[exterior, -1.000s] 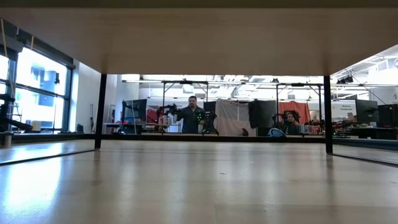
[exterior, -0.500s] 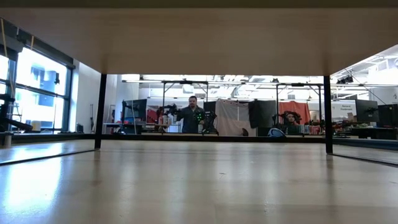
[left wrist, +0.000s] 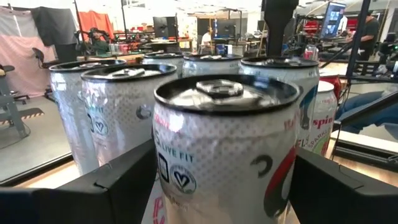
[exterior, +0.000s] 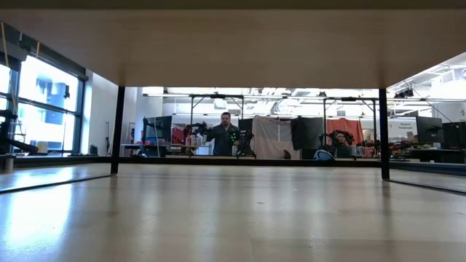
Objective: Place canned beverage on shelf
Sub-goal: Put the white-pink soda can on the shelf aligned with the other white-pink soda cans
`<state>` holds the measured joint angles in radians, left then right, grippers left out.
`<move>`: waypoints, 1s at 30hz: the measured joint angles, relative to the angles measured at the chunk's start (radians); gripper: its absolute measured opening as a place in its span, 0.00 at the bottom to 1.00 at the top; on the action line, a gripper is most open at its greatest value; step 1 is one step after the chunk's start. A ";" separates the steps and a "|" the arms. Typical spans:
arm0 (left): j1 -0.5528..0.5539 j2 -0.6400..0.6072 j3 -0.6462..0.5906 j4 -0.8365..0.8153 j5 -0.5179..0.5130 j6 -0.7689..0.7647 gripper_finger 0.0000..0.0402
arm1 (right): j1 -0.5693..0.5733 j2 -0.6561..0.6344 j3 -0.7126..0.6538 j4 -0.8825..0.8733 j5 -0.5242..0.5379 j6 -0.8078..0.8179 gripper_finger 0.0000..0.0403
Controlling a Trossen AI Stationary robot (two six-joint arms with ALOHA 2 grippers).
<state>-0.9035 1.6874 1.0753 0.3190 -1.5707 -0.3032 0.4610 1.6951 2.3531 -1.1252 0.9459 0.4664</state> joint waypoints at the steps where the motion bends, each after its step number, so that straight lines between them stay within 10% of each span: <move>1: 0.000 -0.004 0.000 0.000 0.001 0.000 0.76 | 0.000 0.000 0.000 0.000 0.000 0.000 0.81; 9: 0.000 -0.019 0.000 0.029 0.039 0.016 0.76 | 0.000 0.000 0.000 0.000 -0.008 -0.013 0.81; 30: 0.000 -0.019 0.075 0.390 -0.002 0.618 0.76 | 0.000 0.000 0.000 0.000 -0.038 -0.023 0.81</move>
<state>-0.9035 1.6688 1.1506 0.7095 -1.5724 0.3148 0.4610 1.6951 2.3531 -1.1250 0.9077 0.4438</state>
